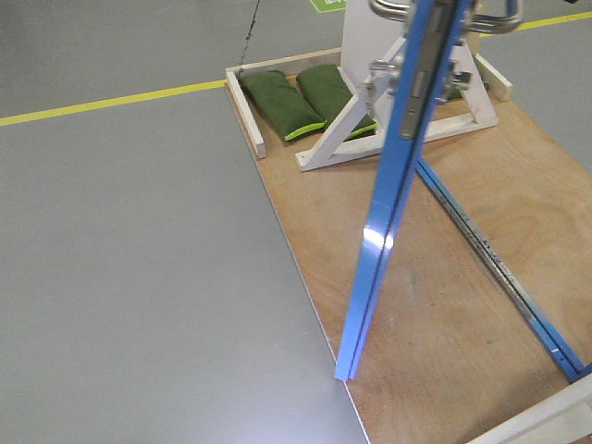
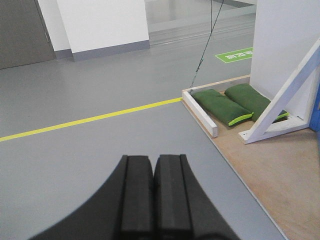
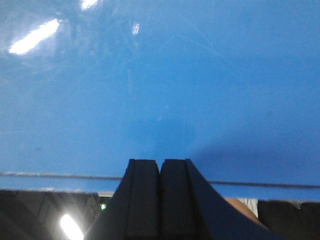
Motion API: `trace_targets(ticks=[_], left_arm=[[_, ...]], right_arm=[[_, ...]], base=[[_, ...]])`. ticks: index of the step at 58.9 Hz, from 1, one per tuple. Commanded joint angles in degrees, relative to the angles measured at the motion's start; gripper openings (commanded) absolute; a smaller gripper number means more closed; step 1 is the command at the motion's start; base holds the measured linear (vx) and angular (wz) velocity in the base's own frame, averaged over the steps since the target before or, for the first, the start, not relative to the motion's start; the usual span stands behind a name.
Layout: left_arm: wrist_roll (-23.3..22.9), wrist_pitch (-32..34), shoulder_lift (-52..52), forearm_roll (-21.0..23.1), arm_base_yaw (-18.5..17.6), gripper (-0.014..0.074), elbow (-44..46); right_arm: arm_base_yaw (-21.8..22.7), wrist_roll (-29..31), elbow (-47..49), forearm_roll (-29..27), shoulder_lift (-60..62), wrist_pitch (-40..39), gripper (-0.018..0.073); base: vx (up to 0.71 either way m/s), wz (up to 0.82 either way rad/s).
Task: Move to blue door and open it
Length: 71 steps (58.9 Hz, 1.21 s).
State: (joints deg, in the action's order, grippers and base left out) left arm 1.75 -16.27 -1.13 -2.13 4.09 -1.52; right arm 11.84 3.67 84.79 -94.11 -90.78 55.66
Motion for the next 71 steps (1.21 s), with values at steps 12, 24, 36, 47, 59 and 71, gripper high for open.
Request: trace_targets(ticks=[12, 24, 36, 47, 59, 71], left_arm=[[-0.14, 4.95, -0.35, 0.42, 0.15, 0.0070, -0.07], [-0.14, 4.95, -0.35, 0.42, 0.15, 0.0070, -0.07], [-0.14, 4.95, -0.35, 0.42, 0.15, 0.0070, -0.07], [-0.14, 4.95, -0.35, 0.42, 0.15, 0.0070, -0.07], [-0.14, 4.95, -0.35, 0.42, 0.15, 0.0070, -0.07], [-0.14, 4.95, -0.35, 0.42, 0.15, 0.0070, -0.07]], right_arm=[[0.39, 0.27, 1.94, -3.58, 2.41, 0.21, 0.0002], [0.39, 0.27, 1.94, -3.22, 2.32, 0.66, 0.0002], [0.39, 0.27, 1.94, 6.62, 2.11, -2.95, 0.0002], [0.39, 0.27, 2.01, 22.84, 2.11, -10.86, 0.0002], [0.39, 0.27, 3.74, 36.19, 1.93, -21.28, 0.0002], [0.34, 0.27, 11.01, 43.20, 1.93, -25.06, 0.0002]], base=[[0.00, 0.00], [0.00, 0.00], [0.00, 0.00], [0.00, 0.00], [0.00, 0.00], [0.00, 0.00]])
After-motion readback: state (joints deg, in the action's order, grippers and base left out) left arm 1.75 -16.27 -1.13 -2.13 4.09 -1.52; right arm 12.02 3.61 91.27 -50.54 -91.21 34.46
